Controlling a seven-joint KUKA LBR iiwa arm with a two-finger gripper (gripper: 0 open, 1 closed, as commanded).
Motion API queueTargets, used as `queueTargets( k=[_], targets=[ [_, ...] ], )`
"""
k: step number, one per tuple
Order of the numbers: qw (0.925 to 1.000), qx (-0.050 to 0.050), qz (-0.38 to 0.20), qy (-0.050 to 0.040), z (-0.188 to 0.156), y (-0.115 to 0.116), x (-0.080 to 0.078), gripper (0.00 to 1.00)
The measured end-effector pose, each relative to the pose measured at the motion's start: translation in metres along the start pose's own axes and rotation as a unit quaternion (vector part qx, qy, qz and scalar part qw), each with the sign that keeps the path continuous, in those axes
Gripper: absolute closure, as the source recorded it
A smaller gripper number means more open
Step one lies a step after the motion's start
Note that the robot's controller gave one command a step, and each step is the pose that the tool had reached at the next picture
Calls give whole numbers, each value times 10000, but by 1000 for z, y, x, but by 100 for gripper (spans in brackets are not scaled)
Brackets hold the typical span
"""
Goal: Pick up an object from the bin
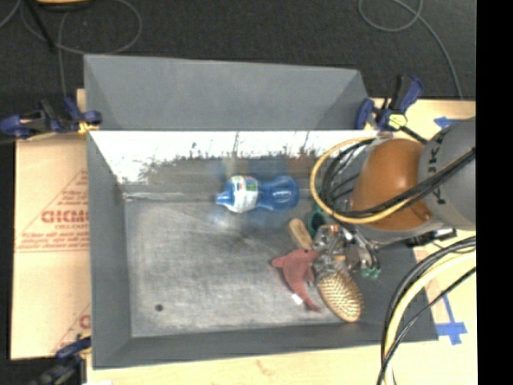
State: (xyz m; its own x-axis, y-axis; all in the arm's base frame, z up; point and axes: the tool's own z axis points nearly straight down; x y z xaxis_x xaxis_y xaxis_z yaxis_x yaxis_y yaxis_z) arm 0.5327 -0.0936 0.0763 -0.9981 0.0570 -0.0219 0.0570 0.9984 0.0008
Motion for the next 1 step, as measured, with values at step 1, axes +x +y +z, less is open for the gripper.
queueTargets(
  k=[1],
  targets=[
    [10000, 1, -2, 0, 0, 0, 0, 100]
  ],
)
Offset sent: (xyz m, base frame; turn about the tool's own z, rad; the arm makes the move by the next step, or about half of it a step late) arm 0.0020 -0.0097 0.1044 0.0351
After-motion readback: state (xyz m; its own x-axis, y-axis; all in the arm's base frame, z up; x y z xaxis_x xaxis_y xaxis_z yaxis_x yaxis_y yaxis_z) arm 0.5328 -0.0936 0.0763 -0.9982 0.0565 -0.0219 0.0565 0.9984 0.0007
